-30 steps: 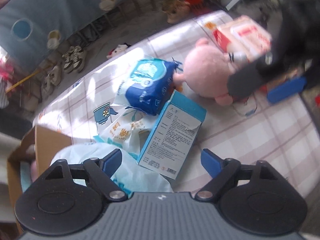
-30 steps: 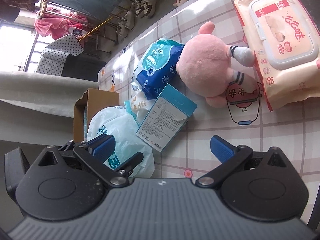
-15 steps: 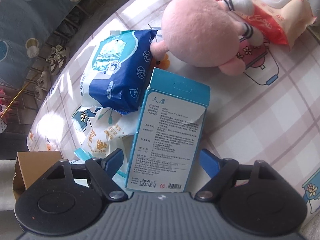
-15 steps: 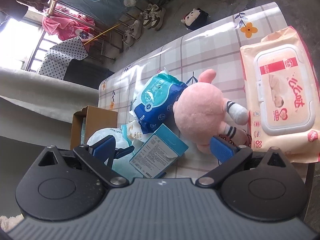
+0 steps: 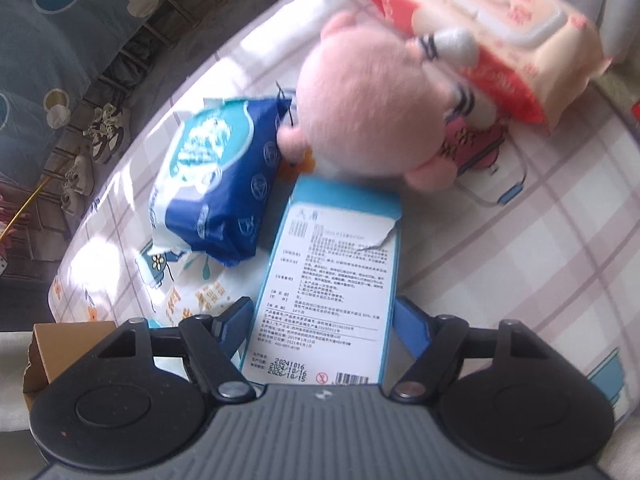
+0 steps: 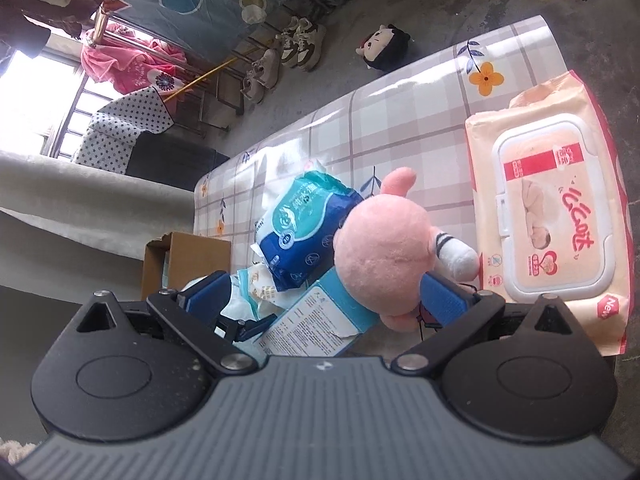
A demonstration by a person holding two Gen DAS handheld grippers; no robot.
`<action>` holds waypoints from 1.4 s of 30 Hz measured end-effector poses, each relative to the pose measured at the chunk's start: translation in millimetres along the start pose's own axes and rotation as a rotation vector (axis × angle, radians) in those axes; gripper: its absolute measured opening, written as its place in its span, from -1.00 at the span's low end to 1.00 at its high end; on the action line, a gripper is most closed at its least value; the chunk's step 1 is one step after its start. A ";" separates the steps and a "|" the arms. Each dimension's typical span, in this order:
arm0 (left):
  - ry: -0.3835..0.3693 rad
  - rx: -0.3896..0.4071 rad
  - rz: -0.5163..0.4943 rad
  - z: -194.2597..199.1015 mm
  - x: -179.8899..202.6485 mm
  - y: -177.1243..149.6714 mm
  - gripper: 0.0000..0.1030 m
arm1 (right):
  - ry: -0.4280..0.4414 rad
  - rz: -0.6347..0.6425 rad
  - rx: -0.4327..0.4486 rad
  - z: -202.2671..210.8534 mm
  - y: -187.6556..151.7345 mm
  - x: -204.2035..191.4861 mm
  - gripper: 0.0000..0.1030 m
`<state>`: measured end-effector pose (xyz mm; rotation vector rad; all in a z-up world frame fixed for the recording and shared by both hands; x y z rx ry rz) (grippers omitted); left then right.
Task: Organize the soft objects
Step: 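Reach the left tool to the blue medicine box while the right tool reaches the cotton swab pack, then grasp the medicine box with the left tool while the right tool lifts the swab pack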
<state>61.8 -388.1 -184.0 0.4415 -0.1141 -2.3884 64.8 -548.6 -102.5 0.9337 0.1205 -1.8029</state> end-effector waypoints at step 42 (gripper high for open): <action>-0.243 -0.059 0.612 5.0 6.2 -134.7 0.44 | 0.187 1.753 -0.879 -255.4 -51.7 -190.5 0.95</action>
Point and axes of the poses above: each gripper's, at about its wrist camera, not at the fingertips, and z roughly against the way its jaws point, x to its right, y to its top, the point moved 7 cm from there along -z, roughly the way its jaws point, and after that the axes turned 12 degrees about z, right-handed, at the moved point
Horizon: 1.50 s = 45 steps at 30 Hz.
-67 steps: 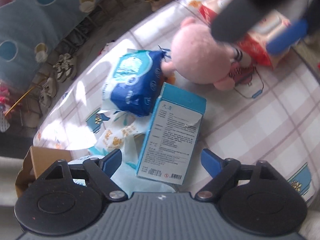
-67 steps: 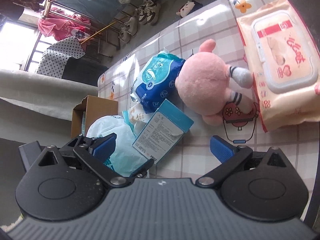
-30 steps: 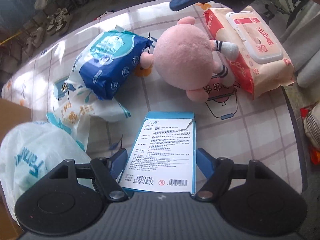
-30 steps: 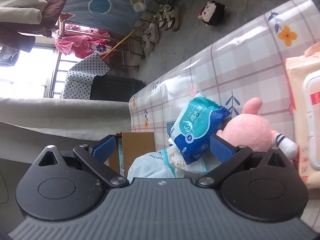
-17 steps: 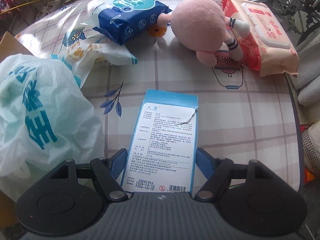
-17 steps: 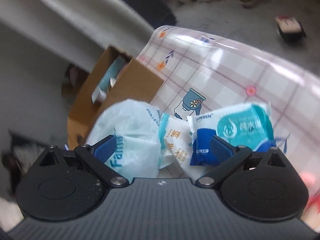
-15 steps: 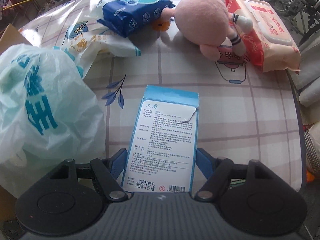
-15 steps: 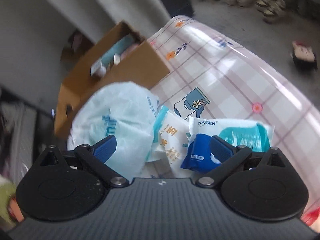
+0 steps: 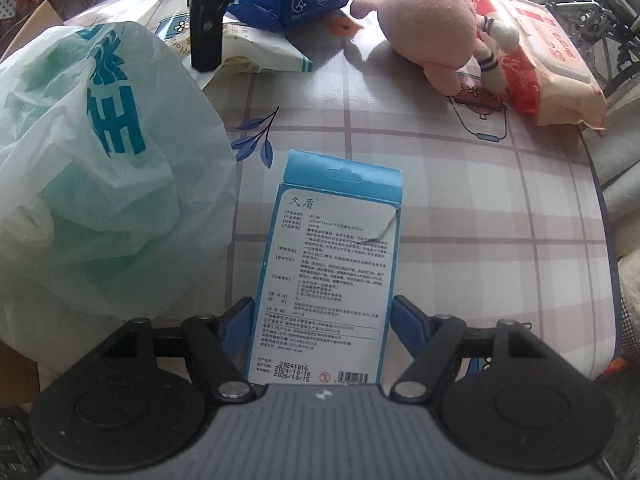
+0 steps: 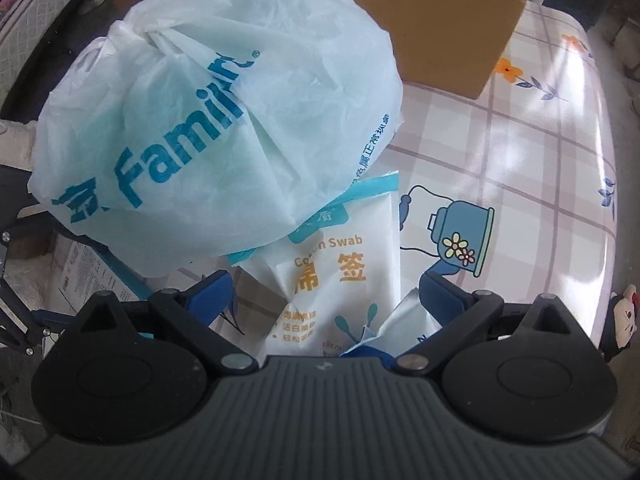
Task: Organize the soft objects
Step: 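Grasp the medicine box with the left tool while the right tool lifts the swab pack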
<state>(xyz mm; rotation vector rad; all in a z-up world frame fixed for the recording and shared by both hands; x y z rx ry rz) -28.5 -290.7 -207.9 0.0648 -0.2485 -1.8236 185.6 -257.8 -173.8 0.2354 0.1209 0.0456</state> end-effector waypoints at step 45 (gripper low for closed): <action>-0.087 0.054 -0.056 37.4 18.5 14.7 0.42 | 0.030 -1.660 0.612 33.2 -246.2 -214.6 -0.08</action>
Point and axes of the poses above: each gripper's, at about its wrist camera, not at the fingertips, and z roughly against the way its jaws point, x to its right, y to its top, the point moved 7 cm from there along -z, roughly the way its jaws point, and after that the axes turned 12 degrees about z, right-handed, at the moved point
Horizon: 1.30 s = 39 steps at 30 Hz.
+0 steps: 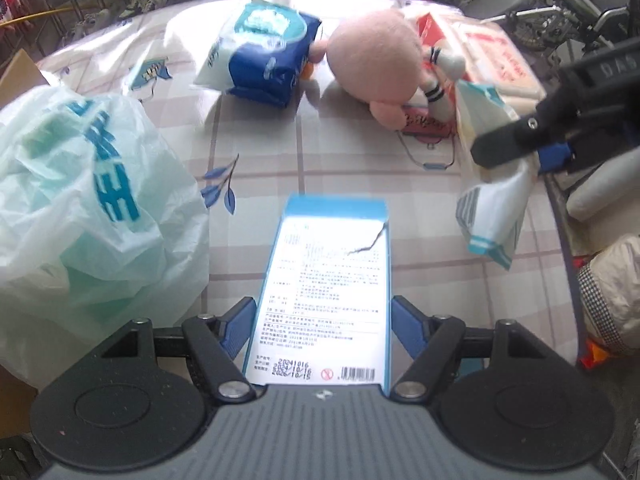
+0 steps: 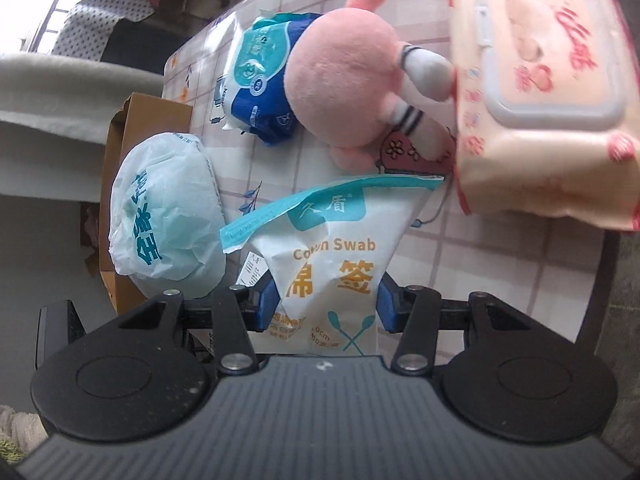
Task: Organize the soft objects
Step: 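Grasp the medicine box with the left tool while the right tool lifts the swab pack, then lower the medicine box into the box with left tool while right tool lowers swab pack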
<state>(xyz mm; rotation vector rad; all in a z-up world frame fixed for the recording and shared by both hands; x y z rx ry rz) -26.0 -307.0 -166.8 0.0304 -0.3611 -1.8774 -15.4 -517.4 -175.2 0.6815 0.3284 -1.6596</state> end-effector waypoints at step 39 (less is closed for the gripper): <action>0.146 0.164 0.181 119.3 -394.5 81.1 0.42 | 0.184 0.074 0.175 -151.1 123.7 -421.7 -0.07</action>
Point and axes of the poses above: each gripper's, at about its wrist camera, not at the fingertips, and z roughly against the way its jaws point, x to its right, y to its top, the point moved 7 cm from there along -z, roughly the way its jaws point, and after that the axes turned 12 degrees about z, right-handed, at the moved point
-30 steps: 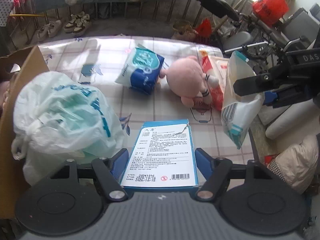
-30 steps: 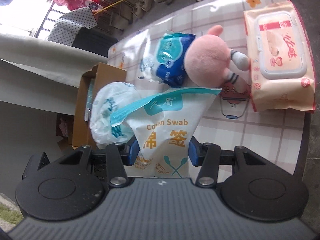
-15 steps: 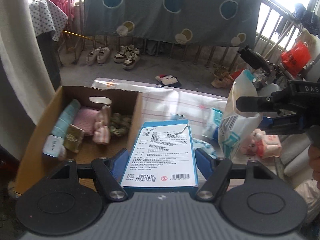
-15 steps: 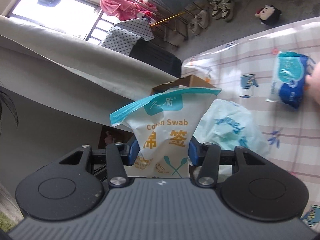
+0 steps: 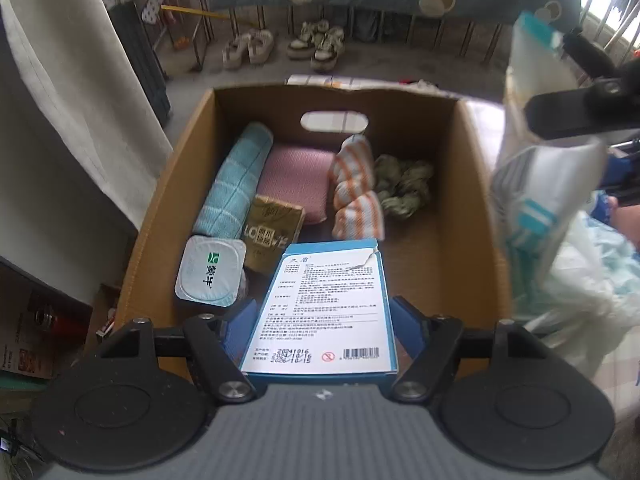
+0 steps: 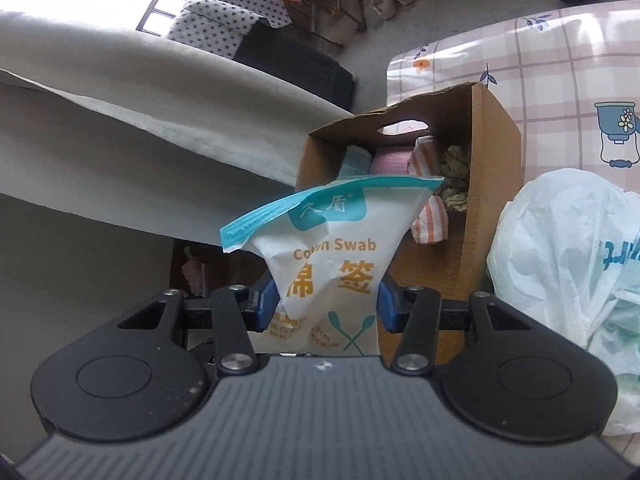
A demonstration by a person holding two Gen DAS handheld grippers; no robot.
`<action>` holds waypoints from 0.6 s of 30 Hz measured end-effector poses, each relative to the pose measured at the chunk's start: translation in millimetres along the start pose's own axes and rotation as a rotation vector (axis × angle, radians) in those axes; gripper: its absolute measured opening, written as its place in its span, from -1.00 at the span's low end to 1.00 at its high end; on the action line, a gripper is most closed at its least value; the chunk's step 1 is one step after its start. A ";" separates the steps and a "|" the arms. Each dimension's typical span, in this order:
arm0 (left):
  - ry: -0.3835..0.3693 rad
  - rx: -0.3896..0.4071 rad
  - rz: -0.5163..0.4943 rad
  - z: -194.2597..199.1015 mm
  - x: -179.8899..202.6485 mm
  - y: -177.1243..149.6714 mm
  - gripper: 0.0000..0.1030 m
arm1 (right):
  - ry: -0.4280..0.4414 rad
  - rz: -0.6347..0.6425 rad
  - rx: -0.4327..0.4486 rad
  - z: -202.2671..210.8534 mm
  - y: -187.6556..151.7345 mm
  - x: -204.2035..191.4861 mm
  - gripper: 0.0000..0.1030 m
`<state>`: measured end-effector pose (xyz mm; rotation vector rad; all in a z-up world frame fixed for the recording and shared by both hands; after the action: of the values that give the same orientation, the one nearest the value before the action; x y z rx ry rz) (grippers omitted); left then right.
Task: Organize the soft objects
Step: 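Lower the medicine box into the box with left tool while right tool lowers swab pack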
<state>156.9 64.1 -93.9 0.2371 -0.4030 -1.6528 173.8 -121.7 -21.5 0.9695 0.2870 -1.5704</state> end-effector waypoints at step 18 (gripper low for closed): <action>0.019 -0.266 -0.119 -105.7 -0.3 -10.3 0.42 | -0.109 -0.071 -0.024 -50.8 6.6 36.0 -0.04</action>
<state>188.1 52.4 -194.6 0.0791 -0.1533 -1.7990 203.0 -114.9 -76.5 0.8598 0.2655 -1.6747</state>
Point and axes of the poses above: each gripper's, at about its wrist camera, not at the fingertips, and z roughly against the way its jaws point, x to its right, y to its top, the point moved 7 cm from there along -z, roughly the way its jaws point, and after that the axes turned 12 degrees about z, right-handed, at the moved point
